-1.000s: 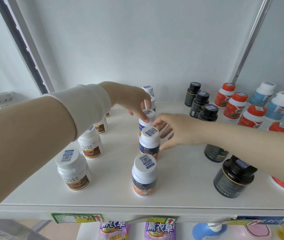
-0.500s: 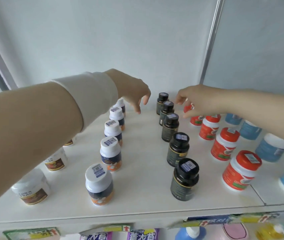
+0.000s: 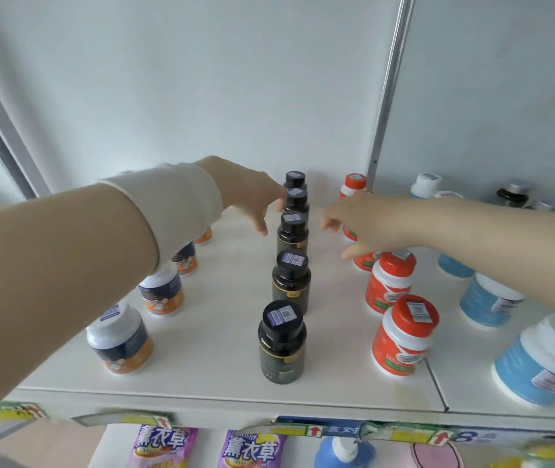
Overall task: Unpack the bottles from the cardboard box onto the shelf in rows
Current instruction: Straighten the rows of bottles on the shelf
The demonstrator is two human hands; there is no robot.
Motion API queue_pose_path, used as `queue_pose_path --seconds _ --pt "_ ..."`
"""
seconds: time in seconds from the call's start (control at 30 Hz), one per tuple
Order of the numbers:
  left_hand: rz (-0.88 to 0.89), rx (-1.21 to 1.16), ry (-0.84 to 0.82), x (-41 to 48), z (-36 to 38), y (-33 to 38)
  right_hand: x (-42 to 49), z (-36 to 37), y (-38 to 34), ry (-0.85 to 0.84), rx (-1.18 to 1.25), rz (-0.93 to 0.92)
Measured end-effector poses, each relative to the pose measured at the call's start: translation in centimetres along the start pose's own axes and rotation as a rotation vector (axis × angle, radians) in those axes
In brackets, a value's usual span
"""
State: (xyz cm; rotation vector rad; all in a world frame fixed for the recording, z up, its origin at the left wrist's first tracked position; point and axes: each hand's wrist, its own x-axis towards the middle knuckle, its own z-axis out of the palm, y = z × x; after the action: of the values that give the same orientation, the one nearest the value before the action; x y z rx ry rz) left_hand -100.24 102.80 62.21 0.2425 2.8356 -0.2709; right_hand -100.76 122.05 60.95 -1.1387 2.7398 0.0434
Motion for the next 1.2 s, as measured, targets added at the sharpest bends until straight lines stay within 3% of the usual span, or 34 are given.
queue_pose_path --seconds 0.4,1.2 --pt "0.056 -0.333 0.077 2.6 1.9 0.1 1.5 4.4 -3.0 -0.037 0.189 -0.091" --pt "0.125 -0.446 0.024 4.1 1.8 -0.7 1.7 4.8 -3.4 0.011 0.212 -0.063"
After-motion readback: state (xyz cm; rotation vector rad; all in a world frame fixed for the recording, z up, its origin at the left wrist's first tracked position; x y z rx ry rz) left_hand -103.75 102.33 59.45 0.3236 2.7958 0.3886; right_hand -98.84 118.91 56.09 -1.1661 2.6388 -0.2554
